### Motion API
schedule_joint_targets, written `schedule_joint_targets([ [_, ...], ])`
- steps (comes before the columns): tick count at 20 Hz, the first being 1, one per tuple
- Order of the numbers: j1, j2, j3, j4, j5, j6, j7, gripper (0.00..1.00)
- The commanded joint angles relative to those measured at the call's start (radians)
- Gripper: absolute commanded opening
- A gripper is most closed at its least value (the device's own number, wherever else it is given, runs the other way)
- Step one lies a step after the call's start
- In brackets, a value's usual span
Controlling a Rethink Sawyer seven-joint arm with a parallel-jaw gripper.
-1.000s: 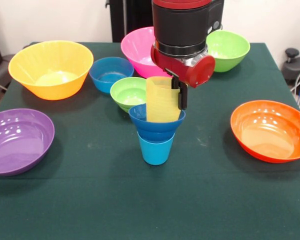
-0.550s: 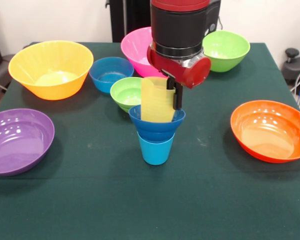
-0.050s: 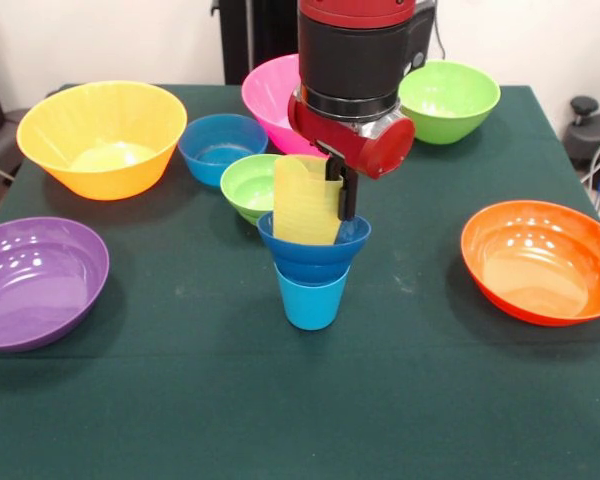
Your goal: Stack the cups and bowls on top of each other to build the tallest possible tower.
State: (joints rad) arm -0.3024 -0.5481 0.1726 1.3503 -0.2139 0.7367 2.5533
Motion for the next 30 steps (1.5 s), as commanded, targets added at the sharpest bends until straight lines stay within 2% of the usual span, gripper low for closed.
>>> schedule_joint_targets([
  [1,-0.010,0.032,0.077,0.012,-0.069,-0.020,-0.179,0.00],
  [9,-0.019,0.050,0.097,-0.013,-0.063,-0.015,-0.182,0.00],
  [17,-0.022,0.063,0.118,-0.034,-0.046,0.044,-0.194,0.00],
  [30,-0.025,0.097,0.105,-0.091,-0.068,0.099,-0.224,0.00],
])
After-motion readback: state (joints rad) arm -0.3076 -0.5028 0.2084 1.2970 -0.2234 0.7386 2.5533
